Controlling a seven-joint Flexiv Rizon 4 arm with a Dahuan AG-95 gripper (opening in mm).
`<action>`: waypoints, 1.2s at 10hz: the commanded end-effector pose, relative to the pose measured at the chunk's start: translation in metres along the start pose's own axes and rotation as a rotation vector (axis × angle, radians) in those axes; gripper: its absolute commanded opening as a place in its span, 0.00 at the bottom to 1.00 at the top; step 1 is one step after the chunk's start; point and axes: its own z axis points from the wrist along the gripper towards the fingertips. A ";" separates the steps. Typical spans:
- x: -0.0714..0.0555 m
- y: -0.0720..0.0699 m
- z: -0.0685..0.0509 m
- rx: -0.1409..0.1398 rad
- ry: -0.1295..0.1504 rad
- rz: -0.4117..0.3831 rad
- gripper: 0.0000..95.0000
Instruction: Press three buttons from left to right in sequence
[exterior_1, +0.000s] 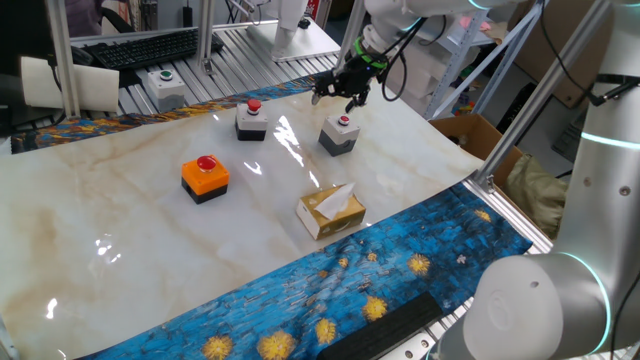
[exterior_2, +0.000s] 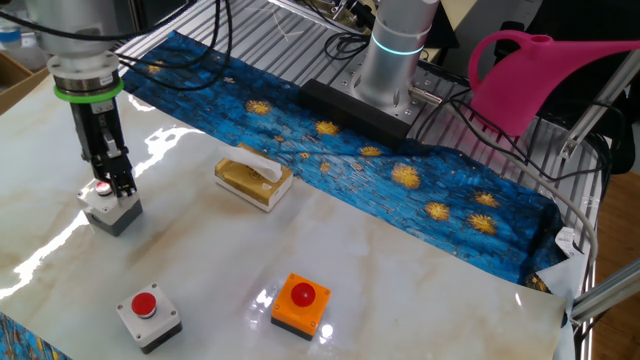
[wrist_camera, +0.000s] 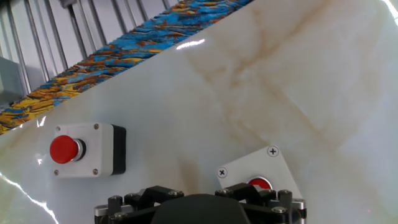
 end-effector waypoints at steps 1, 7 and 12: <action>0.003 0.002 -0.009 0.009 -0.001 -0.001 0.80; 0.020 0.024 -0.023 0.027 0.000 0.060 0.80; 0.033 0.037 -0.030 0.034 0.003 0.070 0.40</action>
